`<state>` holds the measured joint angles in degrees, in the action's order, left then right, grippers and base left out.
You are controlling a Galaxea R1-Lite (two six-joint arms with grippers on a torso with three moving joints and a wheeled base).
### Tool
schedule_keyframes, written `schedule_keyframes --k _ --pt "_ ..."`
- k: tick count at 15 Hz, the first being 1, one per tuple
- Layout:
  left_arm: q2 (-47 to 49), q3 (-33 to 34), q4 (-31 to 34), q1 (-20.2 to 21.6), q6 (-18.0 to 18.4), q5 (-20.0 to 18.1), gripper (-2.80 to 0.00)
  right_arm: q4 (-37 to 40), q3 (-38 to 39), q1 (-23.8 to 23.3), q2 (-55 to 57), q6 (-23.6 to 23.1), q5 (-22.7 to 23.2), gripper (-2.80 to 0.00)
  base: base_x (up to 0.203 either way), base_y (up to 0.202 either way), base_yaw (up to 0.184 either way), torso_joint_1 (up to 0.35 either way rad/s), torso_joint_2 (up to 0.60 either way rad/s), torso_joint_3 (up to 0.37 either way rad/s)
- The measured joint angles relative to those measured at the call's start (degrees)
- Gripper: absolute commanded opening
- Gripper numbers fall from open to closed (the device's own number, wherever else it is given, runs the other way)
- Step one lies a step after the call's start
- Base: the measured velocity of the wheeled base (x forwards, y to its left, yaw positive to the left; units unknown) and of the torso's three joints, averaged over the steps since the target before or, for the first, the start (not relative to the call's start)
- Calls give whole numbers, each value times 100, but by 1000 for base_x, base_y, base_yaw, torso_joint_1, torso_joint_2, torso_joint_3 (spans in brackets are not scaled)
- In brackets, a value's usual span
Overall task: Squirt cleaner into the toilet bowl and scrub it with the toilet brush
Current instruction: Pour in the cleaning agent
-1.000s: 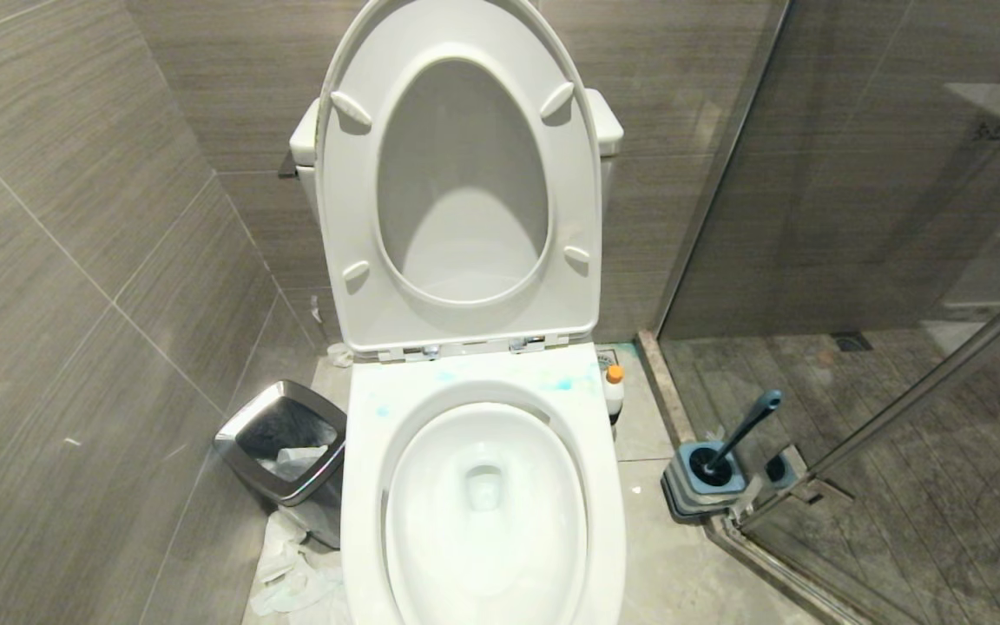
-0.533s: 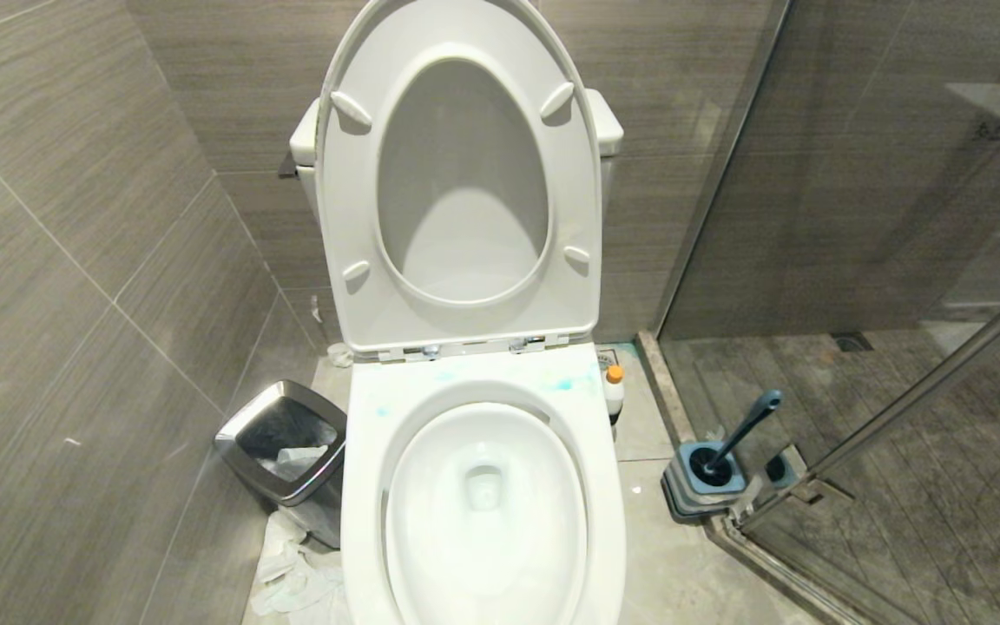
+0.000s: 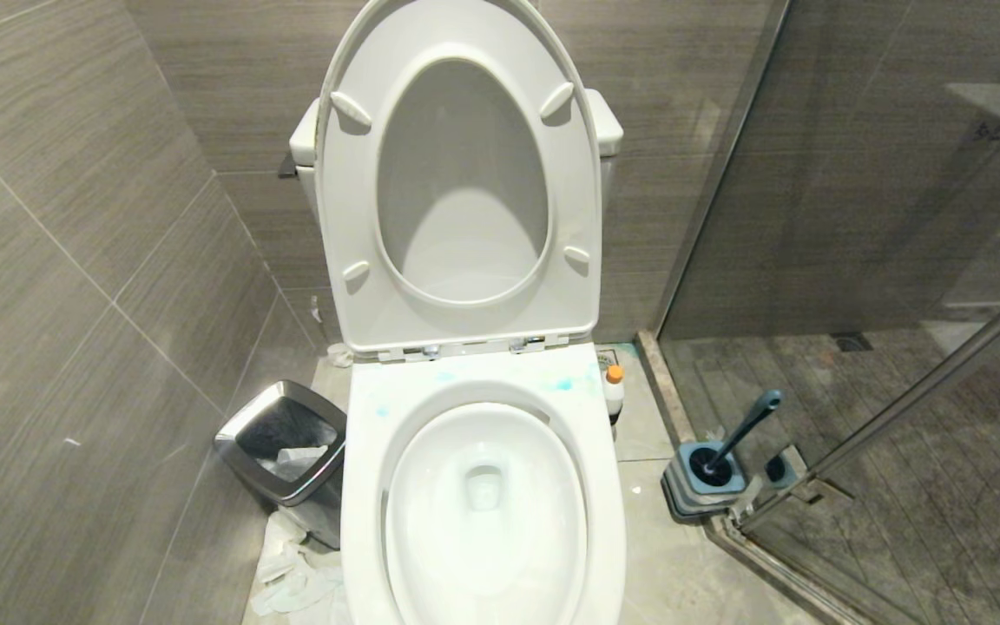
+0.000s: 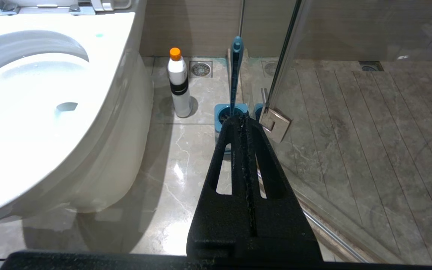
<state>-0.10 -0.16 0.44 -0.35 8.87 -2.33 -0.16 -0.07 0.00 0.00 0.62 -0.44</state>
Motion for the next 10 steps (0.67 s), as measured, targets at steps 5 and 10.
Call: schedule_keyframes --k 5,10 --pt "-4 13 -23 0 -146 27 -280 0 0 0 0 0 0 -280 0 0 0 0 0 0" --pt "-4 16 -55 2 -899 252 -280 2 0 0 0 0 2 -280 0 0 0 0 0 0"
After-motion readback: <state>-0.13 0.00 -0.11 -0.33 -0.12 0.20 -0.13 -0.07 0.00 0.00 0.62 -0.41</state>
